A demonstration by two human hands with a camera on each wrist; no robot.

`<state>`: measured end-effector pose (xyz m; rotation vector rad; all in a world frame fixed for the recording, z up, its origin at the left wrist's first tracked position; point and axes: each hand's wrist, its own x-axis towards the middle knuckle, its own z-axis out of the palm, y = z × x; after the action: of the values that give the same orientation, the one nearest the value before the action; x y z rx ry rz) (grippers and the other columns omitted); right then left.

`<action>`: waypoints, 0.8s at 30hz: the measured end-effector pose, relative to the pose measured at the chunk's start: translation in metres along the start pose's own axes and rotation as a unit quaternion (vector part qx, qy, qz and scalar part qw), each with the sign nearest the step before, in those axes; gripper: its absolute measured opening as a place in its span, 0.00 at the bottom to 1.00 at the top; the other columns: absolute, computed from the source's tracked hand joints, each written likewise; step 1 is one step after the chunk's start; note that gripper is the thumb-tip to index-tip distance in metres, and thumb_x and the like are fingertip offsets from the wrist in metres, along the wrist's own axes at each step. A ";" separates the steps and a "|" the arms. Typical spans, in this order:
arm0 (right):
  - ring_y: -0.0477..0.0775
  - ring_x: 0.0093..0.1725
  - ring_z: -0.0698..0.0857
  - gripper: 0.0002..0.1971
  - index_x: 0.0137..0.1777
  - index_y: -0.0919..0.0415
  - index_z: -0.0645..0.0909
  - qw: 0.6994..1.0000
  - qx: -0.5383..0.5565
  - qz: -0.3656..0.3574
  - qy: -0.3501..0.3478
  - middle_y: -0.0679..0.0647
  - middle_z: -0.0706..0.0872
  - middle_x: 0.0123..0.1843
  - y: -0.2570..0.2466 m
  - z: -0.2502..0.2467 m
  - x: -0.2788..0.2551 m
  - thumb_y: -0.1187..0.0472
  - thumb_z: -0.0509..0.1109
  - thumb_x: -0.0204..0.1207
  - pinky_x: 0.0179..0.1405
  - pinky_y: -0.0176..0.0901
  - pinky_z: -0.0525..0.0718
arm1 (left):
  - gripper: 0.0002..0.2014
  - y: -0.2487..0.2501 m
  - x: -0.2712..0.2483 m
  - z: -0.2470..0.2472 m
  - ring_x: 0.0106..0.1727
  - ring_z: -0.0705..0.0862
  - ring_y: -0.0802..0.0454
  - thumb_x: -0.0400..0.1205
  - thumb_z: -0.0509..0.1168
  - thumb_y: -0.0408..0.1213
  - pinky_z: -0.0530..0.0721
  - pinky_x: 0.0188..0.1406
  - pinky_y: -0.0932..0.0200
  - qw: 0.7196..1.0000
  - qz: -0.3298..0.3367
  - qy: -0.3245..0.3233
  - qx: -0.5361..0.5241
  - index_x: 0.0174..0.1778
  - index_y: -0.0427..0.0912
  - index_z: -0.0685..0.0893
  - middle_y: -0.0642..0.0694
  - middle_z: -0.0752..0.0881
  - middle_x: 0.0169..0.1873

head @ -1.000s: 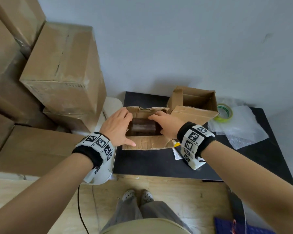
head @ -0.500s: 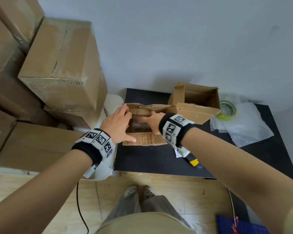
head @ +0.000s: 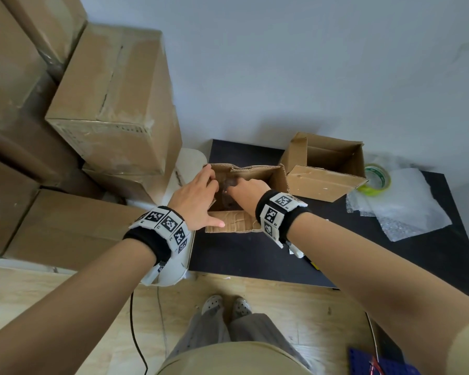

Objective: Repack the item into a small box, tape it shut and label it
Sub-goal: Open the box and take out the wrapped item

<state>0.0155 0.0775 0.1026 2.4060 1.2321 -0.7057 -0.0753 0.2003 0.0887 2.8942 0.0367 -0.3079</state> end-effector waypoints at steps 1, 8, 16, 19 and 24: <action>0.63 0.64 0.81 0.18 0.72 0.59 0.71 1.000 0.001 0.006 0.004 0.63 0.76 0.68 0.003 -0.002 -0.002 0.59 0.60 0.83 0.62 0.53 0.80 | 0.39 0.000 0.000 0.000 0.72 0.70 0.49 0.65 0.75 0.61 0.81 0.57 0.51 1.000 0.000 0.000 0.000 0.66 0.42 0.73 0.47 0.58 0.74; 0.65 0.63 0.80 0.15 0.66 0.60 0.75 0.993 0.110 0.028 0.046 0.62 0.75 0.68 0.027 -0.010 -0.014 0.57 0.64 0.81 0.62 0.54 0.79 | 0.41 -0.005 0.007 -0.005 0.68 0.76 0.45 0.65 0.75 0.62 0.80 0.58 0.49 1.000 -0.018 -0.008 0.007 0.66 0.41 0.71 0.46 0.56 0.75; 0.59 0.62 0.78 0.08 0.54 0.61 0.80 0.924 0.316 0.041 0.210 0.56 0.73 0.72 0.047 0.003 -0.040 0.59 0.67 0.79 0.62 0.50 0.79 | 0.48 -0.005 0.020 -0.020 0.70 0.73 0.45 0.63 0.78 0.59 0.79 0.64 0.44 0.998 -0.059 -0.020 -0.001 0.73 0.41 0.65 0.45 0.62 0.73; 0.56 0.64 0.77 0.06 0.50 0.59 0.80 0.889 0.382 0.051 0.247 0.54 0.75 0.70 0.051 0.006 -0.043 0.58 0.69 0.77 0.64 0.51 0.79 | 0.46 0.001 0.022 -0.028 0.73 0.71 0.44 0.67 0.75 0.58 0.76 0.68 0.44 0.998 -0.051 -0.001 -0.028 0.77 0.45 0.63 0.45 0.66 0.75; 0.53 0.57 0.81 0.04 0.42 0.52 0.79 0.838 0.466 0.044 0.280 0.51 0.80 0.59 0.052 0.006 -0.047 0.57 0.72 0.74 0.62 0.53 0.82 | 0.22 0.020 0.022 -0.043 0.66 0.78 0.50 0.82 0.62 0.49 0.80 0.61 0.52 0.994 -0.013 0.069 -0.082 0.71 0.46 0.74 0.50 0.73 0.71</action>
<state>0.0329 0.0145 0.1285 3.6634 1.0764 -0.6908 -0.0434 0.1904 0.1298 2.7488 0.1184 -0.1025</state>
